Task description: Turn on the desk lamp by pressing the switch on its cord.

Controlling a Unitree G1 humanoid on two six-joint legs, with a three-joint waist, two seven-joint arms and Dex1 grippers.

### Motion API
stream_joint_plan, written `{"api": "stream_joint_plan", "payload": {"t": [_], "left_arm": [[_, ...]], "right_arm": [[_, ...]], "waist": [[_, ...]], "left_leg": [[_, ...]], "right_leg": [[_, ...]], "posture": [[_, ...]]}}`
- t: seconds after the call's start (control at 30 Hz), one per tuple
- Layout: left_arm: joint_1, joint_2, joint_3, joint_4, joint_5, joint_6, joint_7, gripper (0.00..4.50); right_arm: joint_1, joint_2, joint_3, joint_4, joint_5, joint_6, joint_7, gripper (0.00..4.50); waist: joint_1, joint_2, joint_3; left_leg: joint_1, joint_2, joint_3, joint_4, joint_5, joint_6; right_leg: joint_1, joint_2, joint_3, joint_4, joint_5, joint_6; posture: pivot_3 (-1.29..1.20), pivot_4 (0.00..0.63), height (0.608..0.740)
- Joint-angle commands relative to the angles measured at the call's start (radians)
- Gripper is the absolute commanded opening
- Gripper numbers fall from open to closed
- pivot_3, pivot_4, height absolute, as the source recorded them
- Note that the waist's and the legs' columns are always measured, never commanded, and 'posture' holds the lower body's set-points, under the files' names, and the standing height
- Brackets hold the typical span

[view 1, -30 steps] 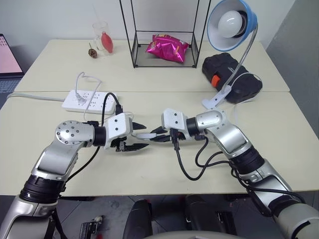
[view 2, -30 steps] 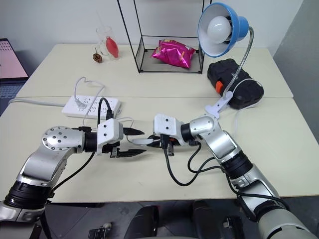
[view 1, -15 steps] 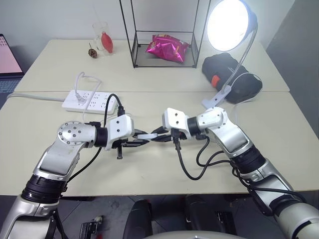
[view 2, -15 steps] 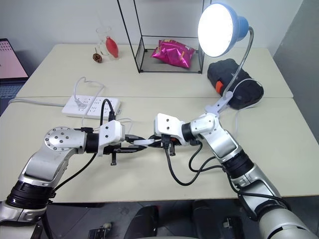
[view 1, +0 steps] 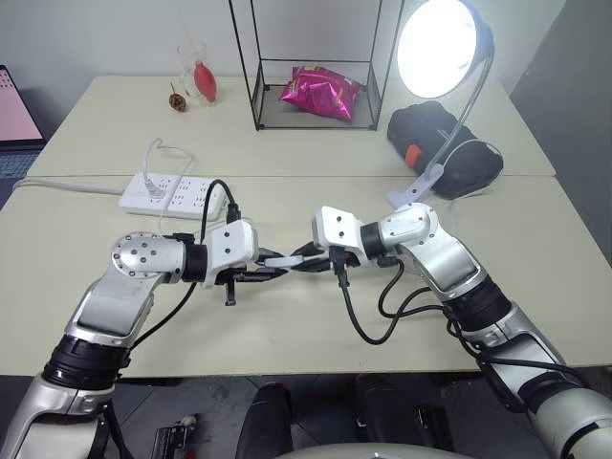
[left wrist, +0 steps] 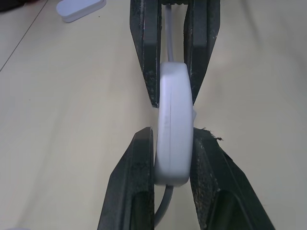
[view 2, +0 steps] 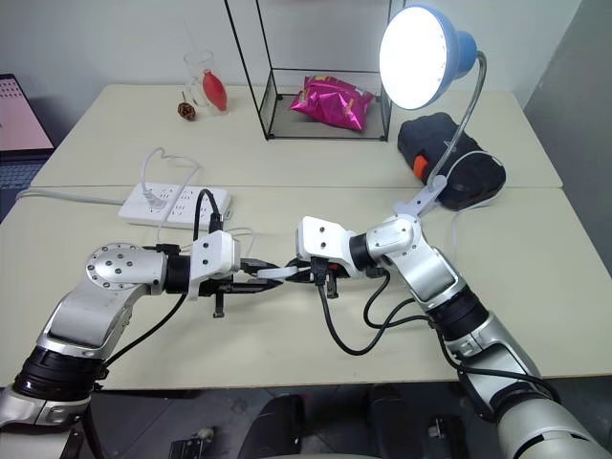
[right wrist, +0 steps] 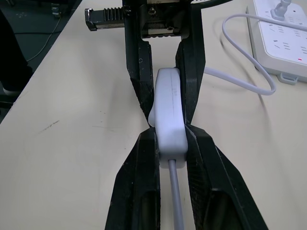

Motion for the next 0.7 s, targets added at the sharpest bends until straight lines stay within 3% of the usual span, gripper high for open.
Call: {"api": "stream_joint_plan", "payload": {"t": [0.03, 0.43, 0.7], "left_arm": [[-0.001, -0.014, 0.051, -0.021, -0.032, -0.003, 0.03, 1.34], [0.042, 0.031, 0.084, -0.058, -0.031, -0.026, 0.026, 3.85], [0.186, 0.135, 0.241, -0.163, -0.096, 0.062, 0.047, 3.85]], "right_arm": [[-0.007, 0.018, -0.007, -0.039, 0.018, -0.001, -0.012, 0.39], [-0.025, 0.027, -0.009, 0.035, 0.001, -0.052, -0.021, 0.39], [-0.081, 0.042, -0.021, 0.275, -0.044, -0.205, -0.045, 0.39]], "waist": [[0.0, 0.0, 0.0], [-0.001, 0.0, 0.0], [-0.002, 0.0, 0.0]], "left_leg": [[0.0, 0.0, 0.0, 0.0, 0.0, 0.0], [0.0, 0.0, 0.0, 0.0, 0.0, 0.0], [0.0, 0.0, 0.0, 0.0, 0.0, 0.0]], "right_leg": [[0.0, 0.0, 0.0, 0.0, 0.0, 0.0], [0.0, 0.0, 0.0, 0.0, 0.0, 0.0], [0.0, 0.0, 0.0, 0.0, 0.0, 0.0]], "posture": [[0.0, 0.15, 0.74], [0.0, 0.15, 0.74], [0.0, 0.15, 0.74]]}}
